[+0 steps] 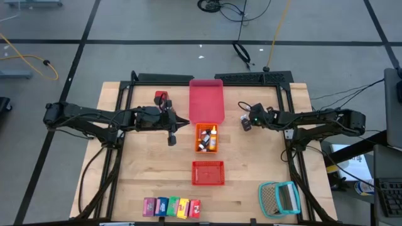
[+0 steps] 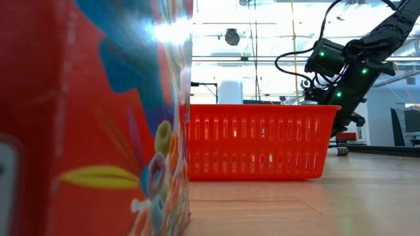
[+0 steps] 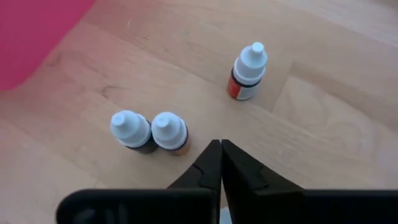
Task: Pick & Place Kitchen Items
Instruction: Put the small red food coloring bottle into the orange basket
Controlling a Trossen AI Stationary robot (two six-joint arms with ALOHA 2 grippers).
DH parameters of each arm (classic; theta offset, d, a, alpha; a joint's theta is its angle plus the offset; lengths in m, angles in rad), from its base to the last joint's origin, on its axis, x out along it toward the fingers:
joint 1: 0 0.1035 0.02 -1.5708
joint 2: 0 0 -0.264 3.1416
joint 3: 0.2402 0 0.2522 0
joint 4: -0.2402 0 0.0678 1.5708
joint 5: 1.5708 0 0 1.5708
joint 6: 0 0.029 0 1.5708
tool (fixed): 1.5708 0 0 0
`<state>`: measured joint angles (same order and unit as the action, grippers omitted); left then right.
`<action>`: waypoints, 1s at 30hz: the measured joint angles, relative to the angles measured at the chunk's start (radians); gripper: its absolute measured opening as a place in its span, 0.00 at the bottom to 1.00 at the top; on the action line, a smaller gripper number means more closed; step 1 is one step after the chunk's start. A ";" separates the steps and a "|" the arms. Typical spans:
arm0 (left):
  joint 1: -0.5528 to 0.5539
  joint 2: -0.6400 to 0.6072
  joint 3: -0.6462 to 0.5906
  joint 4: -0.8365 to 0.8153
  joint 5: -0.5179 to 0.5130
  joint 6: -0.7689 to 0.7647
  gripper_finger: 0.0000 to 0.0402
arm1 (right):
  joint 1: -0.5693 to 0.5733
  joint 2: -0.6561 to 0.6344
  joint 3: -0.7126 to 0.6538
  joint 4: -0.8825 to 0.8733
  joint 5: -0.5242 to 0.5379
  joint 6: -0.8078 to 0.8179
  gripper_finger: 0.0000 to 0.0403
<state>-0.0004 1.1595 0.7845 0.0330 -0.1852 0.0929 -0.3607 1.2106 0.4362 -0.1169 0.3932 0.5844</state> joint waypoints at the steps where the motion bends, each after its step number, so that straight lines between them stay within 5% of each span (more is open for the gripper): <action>1: 0.000 0.000 0.000 0.000 0.000 0.000 0.08 | -0.001 0.000 0.000 0.000 0.005 0.000 0.03; 21: 0.000 0.000 0.000 0.000 0.000 0.000 0.08 | -0.084 -0.002 0.000 0.078 -0.026 -0.063 0.42; 30: 0.000 0.000 0.000 0.001 0.000 0.000 0.08 | -0.098 0.007 0.000 0.178 -0.028 -0.126 0.46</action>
<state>-0.0005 1.1595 0.7845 0.0337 -0.1852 0.0929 -0.4591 1.2181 0.4366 0.0613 0.3649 0.4587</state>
